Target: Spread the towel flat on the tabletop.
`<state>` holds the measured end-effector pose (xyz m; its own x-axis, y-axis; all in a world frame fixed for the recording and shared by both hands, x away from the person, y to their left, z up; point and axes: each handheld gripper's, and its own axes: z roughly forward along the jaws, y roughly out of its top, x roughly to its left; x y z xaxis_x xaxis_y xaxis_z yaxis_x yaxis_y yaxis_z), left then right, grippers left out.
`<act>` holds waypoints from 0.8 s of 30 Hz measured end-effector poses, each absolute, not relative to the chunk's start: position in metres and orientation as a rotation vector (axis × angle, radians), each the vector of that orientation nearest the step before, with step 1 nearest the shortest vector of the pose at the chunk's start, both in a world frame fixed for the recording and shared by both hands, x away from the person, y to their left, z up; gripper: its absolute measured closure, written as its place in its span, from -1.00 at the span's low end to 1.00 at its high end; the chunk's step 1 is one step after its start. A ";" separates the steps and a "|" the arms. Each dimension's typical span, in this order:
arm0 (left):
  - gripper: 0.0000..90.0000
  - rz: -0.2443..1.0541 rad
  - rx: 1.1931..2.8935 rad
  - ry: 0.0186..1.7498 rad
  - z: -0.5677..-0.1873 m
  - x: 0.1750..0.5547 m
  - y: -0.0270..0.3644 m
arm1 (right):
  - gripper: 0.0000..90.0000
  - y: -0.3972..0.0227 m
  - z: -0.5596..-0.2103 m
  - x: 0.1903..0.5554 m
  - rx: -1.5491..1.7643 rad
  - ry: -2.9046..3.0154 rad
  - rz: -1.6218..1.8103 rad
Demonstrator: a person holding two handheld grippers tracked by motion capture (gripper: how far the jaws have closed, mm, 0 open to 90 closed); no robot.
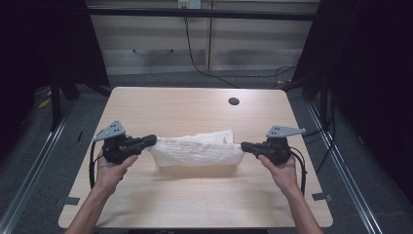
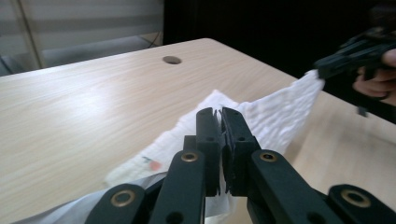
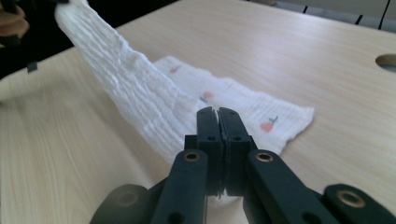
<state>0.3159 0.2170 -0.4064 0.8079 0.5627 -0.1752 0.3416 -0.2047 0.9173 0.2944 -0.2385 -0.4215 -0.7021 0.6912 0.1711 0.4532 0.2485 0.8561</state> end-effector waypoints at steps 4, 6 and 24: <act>0.92 0.236 1.857 0.728 -0.424 0.307 0.220 | 0.97 -0.240 -0.430 0.281 1.081 2.294 1.430; 0.92 0.221 1.884 0.727 -0.433 0.302 0.221 | 0.96 -0.243 -0.435 0.276 1.091 2.294 1.432; 0.88 0.132 1.997 0.710 -0.477 0.272 0.222 | 0.88 -0.244 -0.467 0.242 1.137 2.400 1.421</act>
